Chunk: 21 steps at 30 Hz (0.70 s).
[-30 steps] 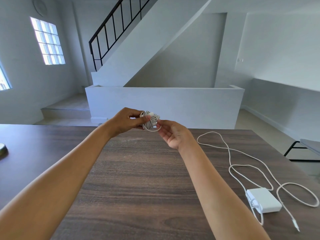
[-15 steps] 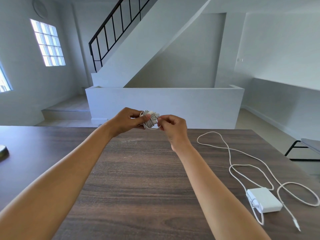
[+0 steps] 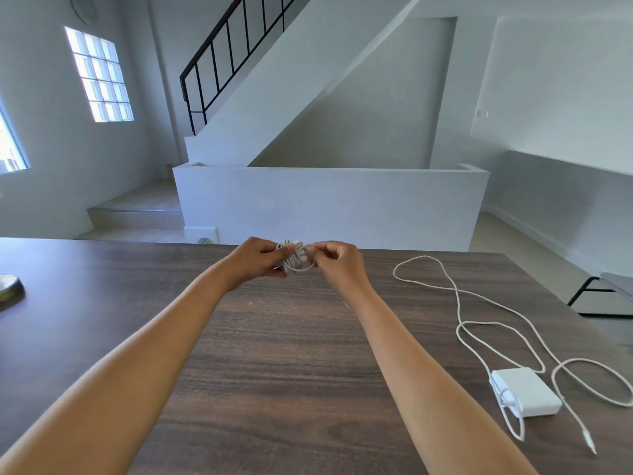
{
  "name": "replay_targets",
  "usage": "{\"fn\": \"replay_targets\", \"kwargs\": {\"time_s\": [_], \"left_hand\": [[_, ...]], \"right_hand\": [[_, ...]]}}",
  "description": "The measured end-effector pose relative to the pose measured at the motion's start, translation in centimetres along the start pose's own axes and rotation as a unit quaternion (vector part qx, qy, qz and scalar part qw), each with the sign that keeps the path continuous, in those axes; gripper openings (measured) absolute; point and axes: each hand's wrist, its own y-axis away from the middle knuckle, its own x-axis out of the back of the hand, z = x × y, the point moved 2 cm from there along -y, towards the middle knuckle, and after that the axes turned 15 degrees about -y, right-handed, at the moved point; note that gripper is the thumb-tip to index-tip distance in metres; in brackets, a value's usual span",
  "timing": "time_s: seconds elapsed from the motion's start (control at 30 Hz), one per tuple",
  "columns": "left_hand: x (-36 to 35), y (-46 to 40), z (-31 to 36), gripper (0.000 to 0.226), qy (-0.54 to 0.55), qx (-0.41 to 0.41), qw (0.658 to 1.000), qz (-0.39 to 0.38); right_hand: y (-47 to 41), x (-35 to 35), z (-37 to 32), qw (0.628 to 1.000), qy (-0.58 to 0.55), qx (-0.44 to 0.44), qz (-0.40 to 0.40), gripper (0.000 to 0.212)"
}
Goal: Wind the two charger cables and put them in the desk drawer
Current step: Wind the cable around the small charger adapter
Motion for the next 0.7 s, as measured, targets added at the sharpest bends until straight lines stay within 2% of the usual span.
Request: {"fn": "replay_targets", "kwargs": {"time_s": [0.1,0.17,0.33,0.5,0.7], "left_hand": [[-1.0,-0.3,-2.5,0.040,0.037,0.061,0.997,0.022],[-1.8,-0.4,-4.2,0.037,0.061,0.109,0.992,0.036],[-3.8,-0.3,-7.3,0.036,0.012,0.185,0.982,0.047],[-5.5,0.3,-8.8,0.045,-0.100,0.199,0.973,0.063],[-6.2,0.8,-9.8,0.040,-0.179,0.173,0.967,0.053]], "right_hand": [[0.4,0.9,2.2,0.994,0.102,-0.022,-0.015,0.034],[0.8,1.9,4.9,0.978,0.198,-0.046,-0.048,0.043],[2.3,3.3,11.0,0.884,0.431,-0.110,-0.142,0.054],[3.6,3.8,13.5,0.846,0.482,-0.164,-0.162,0.059],[4.2,3.9,14.4,0.832,0.511,-0.148,-0.156,0.059]]}}
